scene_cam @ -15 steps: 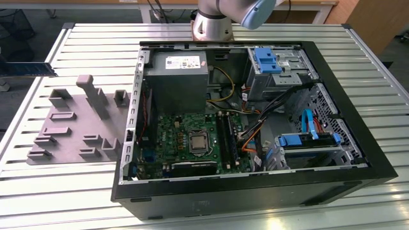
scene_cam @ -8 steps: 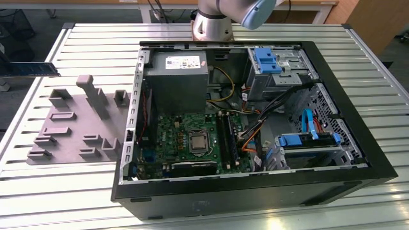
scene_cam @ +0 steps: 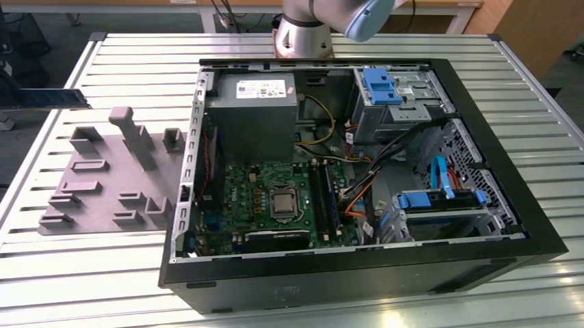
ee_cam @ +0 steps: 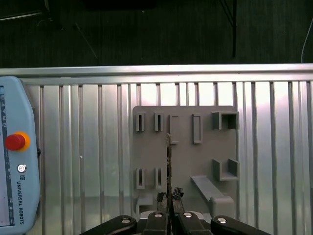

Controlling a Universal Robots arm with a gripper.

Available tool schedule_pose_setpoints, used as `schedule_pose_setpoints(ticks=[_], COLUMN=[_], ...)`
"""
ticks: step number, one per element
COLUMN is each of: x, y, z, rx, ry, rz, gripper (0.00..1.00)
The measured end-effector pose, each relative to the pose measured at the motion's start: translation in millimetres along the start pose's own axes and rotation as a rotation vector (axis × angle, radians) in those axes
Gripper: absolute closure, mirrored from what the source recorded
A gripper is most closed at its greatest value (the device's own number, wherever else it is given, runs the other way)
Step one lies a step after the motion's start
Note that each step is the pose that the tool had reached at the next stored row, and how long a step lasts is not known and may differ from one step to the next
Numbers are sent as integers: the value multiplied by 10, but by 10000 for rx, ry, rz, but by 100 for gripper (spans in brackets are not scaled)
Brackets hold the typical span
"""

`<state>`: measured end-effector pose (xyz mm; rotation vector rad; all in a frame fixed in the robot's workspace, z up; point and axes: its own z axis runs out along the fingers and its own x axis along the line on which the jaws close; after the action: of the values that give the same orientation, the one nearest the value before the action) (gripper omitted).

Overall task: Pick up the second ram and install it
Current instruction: 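Pick up the second ram and move it above second insertion slot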

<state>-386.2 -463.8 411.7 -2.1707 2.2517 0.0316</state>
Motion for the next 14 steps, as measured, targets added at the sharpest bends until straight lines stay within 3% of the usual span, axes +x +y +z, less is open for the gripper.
schedule_pose_setpoints(ticks=[14], x=[-3], y=[-70], z=[0], rx=[0], ry=[0], rz=[-1], gripper=[86])
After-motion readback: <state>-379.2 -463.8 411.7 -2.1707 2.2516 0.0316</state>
